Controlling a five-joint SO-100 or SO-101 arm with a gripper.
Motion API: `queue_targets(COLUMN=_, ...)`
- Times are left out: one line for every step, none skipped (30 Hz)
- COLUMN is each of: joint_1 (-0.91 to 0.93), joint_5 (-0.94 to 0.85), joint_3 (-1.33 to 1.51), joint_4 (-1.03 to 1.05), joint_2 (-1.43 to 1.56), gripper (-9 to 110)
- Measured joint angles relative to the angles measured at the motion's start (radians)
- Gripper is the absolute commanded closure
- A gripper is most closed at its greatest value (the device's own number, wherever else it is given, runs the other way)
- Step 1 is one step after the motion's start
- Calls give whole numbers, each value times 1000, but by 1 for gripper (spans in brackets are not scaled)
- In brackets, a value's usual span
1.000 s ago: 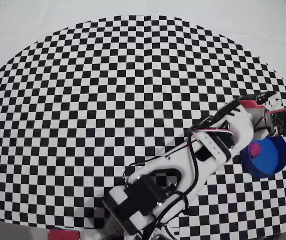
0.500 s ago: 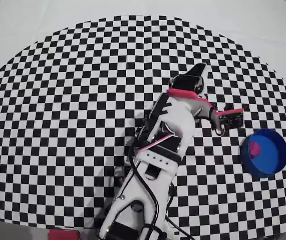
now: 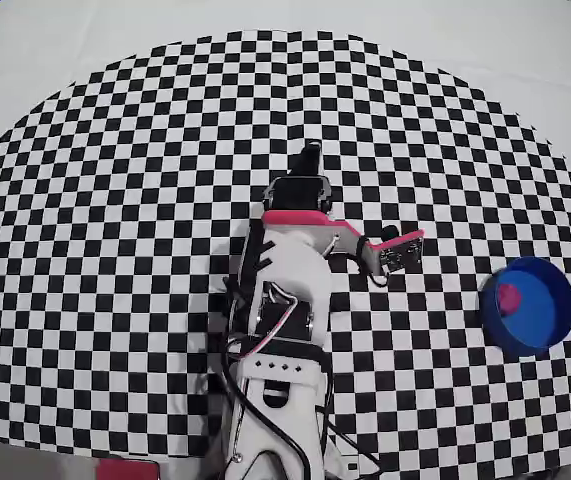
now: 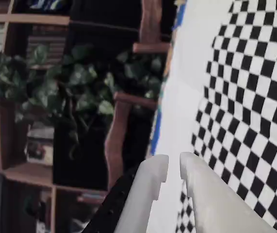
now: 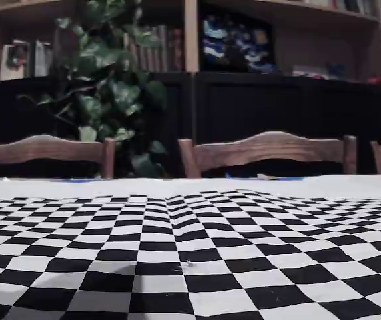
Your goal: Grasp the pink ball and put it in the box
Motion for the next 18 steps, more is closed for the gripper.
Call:
queue_targets(joint_1=5, joint_5=2, joint_3=28, joint_4=3, joint_2=28, gripper=101)
queue_targets(joint_1=-5, joint_5=6, joint_3=52, joint_4=6, joint_2=52, gripper=101)
queue_targets(joint_1=-25, joint_5=3, joint_3=77, joint_4=8, joint_2=80, gripper=101)
queue_targets(joint_1=-28, joint_5=5, joint_3=94, joint_4=20, joint_2=107, gripper=101)
queue_targets(joint_1=-18, joint_5=14, joint_3=95, joint_4=44, joint_2=132, gripper=101)
queue_targets(joint_1=-25, joint_5=25, joint_3=97, joint_4=86, joint_2=164, gripper=101)
queue_targets(joint_1=-38, joint_5=26, joint_3=97, joint_4=129, joint_2=172, gripper=101)
queue_targets(joint_1=-43, joint_5=35, joint_3=98, joint_4=183, joint_2=198, gripper=101)
queue_targets(joint_1=-34, joint_5=43, joint_3=98, joint_4=215, joint_2=219, gripper=101)
queue_targets(joint_1=-35, joint_5=52, joint_3=98, joint_4=247, joint_2=230, gripper=101)
queue_targets(joint_1=-49, joint_5=61, joint_3=98, joint_4=288, joint_2=252, gripper=101)
queue_targets(joint_1=-57, joint_5=60, joint_3=98, joint_4=330, joint_2=270, gripper=101)
queue_targets(joint_1=-49, joint_5=69, joint_3=98, joint_4=367, joint_2=290, gripper=101)
queue_targets(joint_1=-48, joint_5=66, joint_3=98, joint_4=403, joint_2=308, gripper=101)
queue_targets(joint_1=-60, joint_5=72, joint_3=98, joint_4=440, joint_2=324, gripper=101)
queue_targets(joint_1=-67, joint_5=67, joint_3=98, joint_4=465, joint_2=330, gripper=101)
queue_targets(joint_1=-60, joint_5=77, joint_3=98, joint_4=482, joint_2=336, gripper=101)
queue_targets(joint_1=-55, joint_5=74, joint_3=98, joint_4=500, joint_2=337, gripper=101)
